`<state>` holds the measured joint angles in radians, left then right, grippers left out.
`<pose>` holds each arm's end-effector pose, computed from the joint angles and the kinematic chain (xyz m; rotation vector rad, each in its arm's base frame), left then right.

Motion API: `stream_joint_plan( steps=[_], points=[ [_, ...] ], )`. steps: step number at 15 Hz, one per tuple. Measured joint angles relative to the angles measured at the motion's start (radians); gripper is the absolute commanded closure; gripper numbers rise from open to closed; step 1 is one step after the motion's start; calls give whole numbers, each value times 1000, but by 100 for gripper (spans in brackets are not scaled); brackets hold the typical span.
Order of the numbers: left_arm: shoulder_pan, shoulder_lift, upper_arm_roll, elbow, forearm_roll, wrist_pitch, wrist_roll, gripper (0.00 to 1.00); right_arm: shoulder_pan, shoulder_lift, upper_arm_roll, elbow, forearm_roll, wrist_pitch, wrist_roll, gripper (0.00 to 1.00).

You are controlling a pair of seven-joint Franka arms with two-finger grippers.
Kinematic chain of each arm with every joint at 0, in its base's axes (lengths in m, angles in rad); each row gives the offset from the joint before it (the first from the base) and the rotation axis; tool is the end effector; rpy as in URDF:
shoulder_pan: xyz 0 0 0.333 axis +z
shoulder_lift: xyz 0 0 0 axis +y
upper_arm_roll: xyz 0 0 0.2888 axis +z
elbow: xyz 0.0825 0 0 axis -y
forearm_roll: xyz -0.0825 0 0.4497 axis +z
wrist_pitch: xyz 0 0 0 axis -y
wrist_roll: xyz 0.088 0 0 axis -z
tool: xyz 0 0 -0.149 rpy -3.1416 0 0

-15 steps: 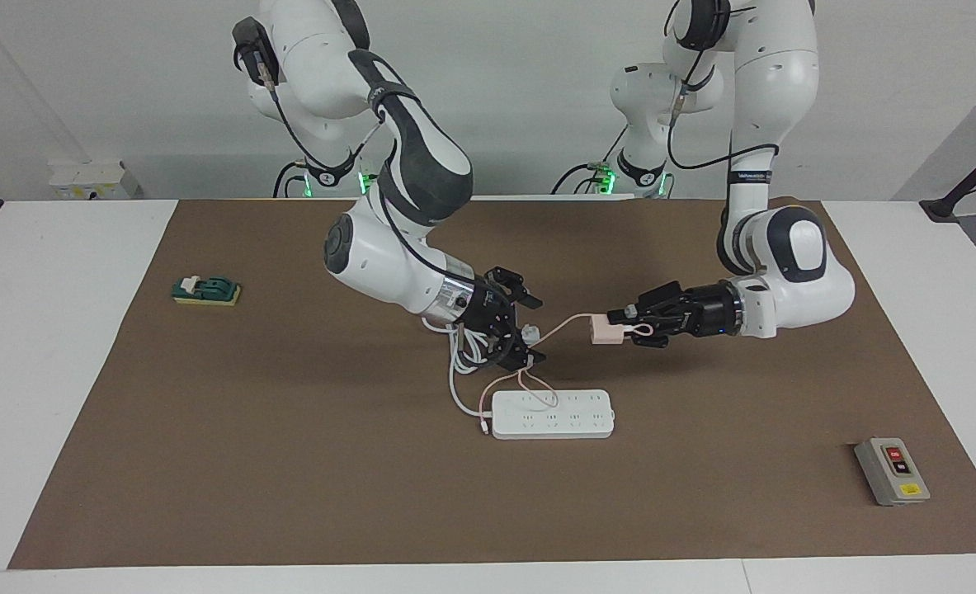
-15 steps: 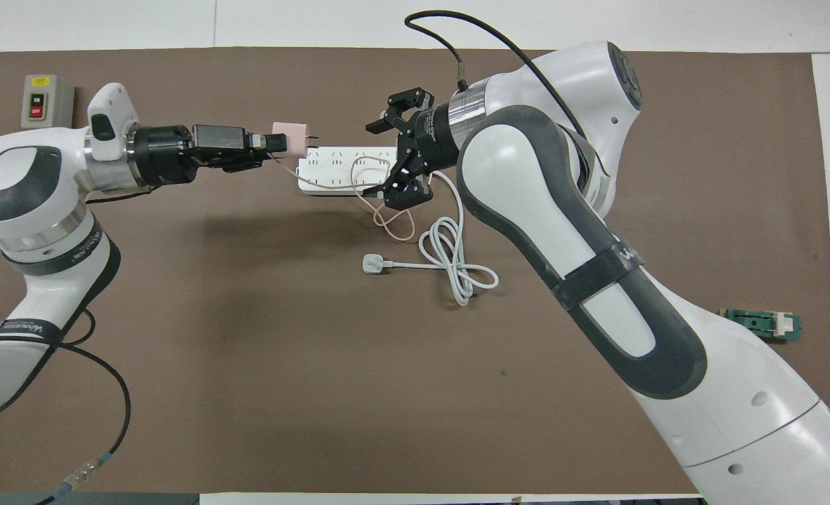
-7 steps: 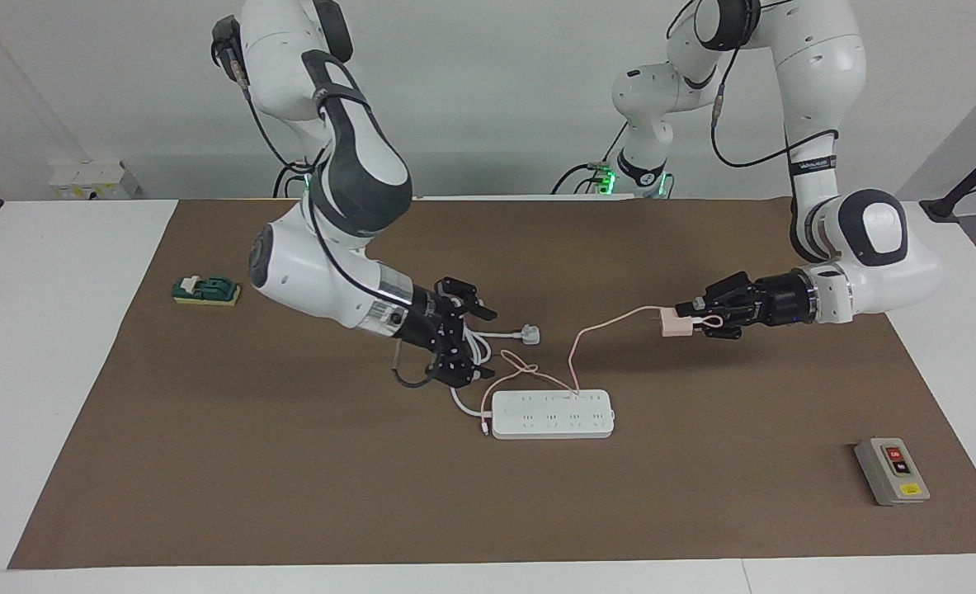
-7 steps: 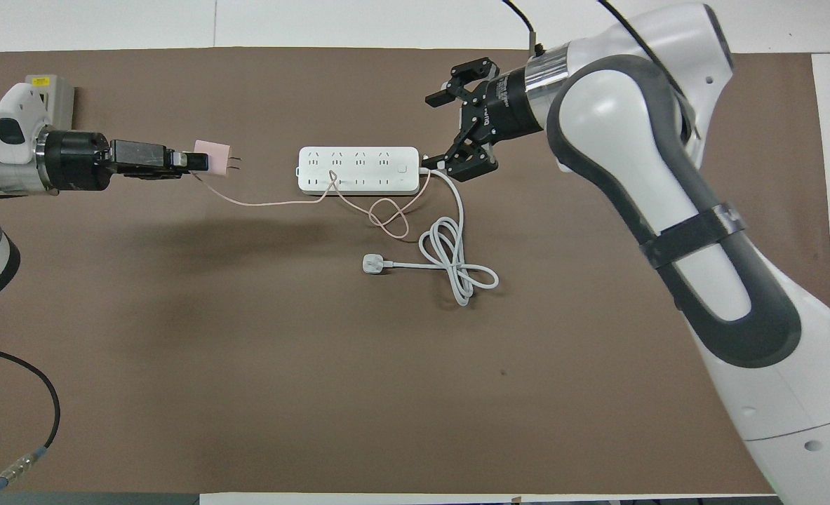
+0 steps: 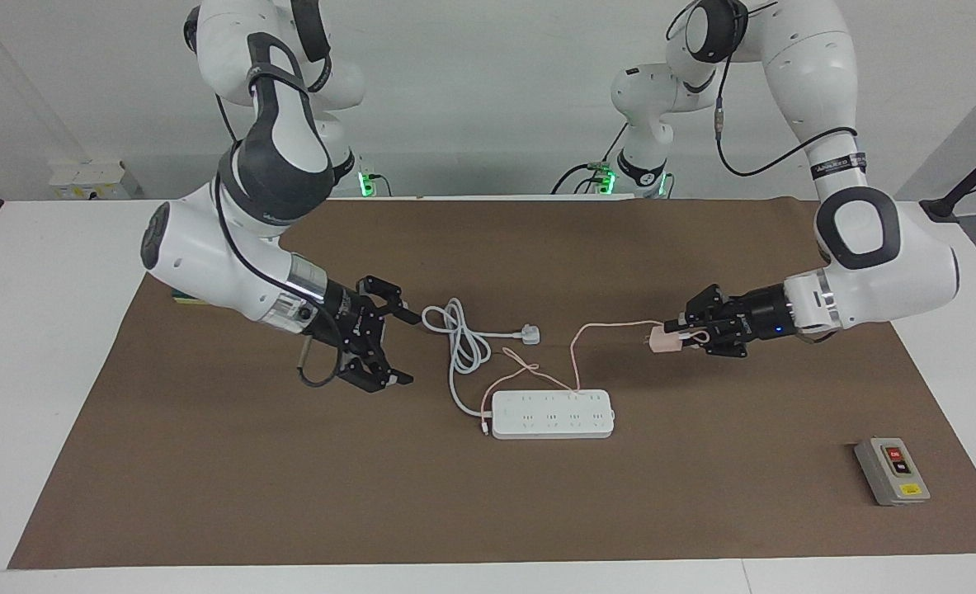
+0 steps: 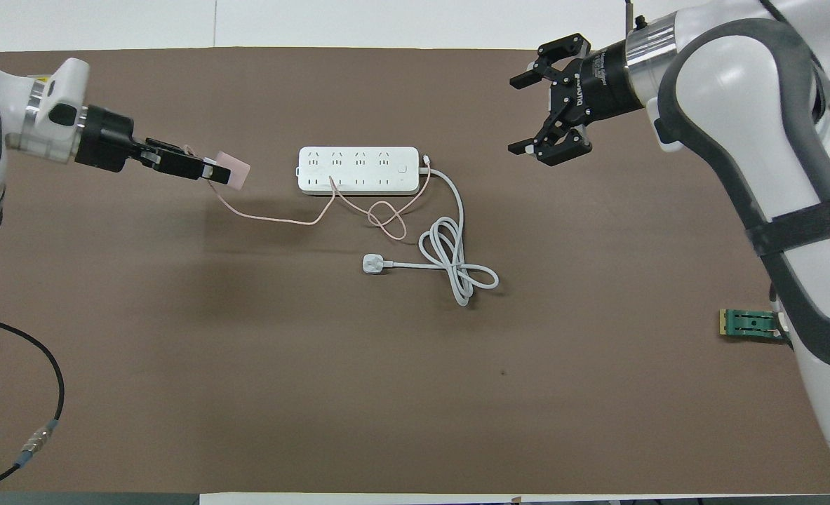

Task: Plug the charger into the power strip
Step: 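Move the charger with the left gripper to the power strip's end socket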

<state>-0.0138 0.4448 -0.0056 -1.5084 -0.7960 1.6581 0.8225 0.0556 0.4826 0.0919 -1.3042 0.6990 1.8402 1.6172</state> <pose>0.7014 -0.1138 0.3383 2.1965 -0.7333 0.0582 0.7485 0.1775 0.4227 -1.7275 1.8829 0.6979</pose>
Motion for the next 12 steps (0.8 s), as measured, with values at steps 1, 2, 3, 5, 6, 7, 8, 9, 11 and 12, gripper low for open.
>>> stream_joint_plan(
  steps=[1, 2, 3, 5, 6, 7, 8, 9, 11, 12],
  points=[
    [-36, 5, -1, 5, 49, 35, 55, 100, -16, -13, 0, 1, -25, -19, -29, 0],
    [-73, 9, -2, 11, 93, 73, 102, 100, -32, -26, 0, 1, -48, -42, -64, 0],
    [-107, 14, -3, 22, 138, 102, 131, 100, -47, -38, -1, 2, -74, -67, -105, 0],
    [-155, 31, -4, 71, 248, 120, 160, 100, -73, -58, -1, 2, -129, -111, -202, 0],
    [-173, 41, -4, 99, 306, 121, 181, 100, -83, -65, -1, 2, -158, -131, -256, 0],
    [-189, 50, -4, 124, 357, 125, 213, 100, -91, -71, -1, 2, -188, -148, -312, 0],
    [-205, 58, -4, 140, 406, 137, 250, 100, -96, -75, -1, 2, -217, -160, -367, 0],
    [-221, 64, -4, 150, 463, 165, 286, 100, -100, -78, -1, 2, -247, -173, -423, 0],
    [-247, 74, -4, 154, 568, 240, 343, 100, -103, -86, -1, 2, -310, -197, -532, 0],
    [-257, 78, -4, 154, 600, 277, 363, 100, -103, -92, -1, 2, -348, -208, -594, 0]
  ],
)
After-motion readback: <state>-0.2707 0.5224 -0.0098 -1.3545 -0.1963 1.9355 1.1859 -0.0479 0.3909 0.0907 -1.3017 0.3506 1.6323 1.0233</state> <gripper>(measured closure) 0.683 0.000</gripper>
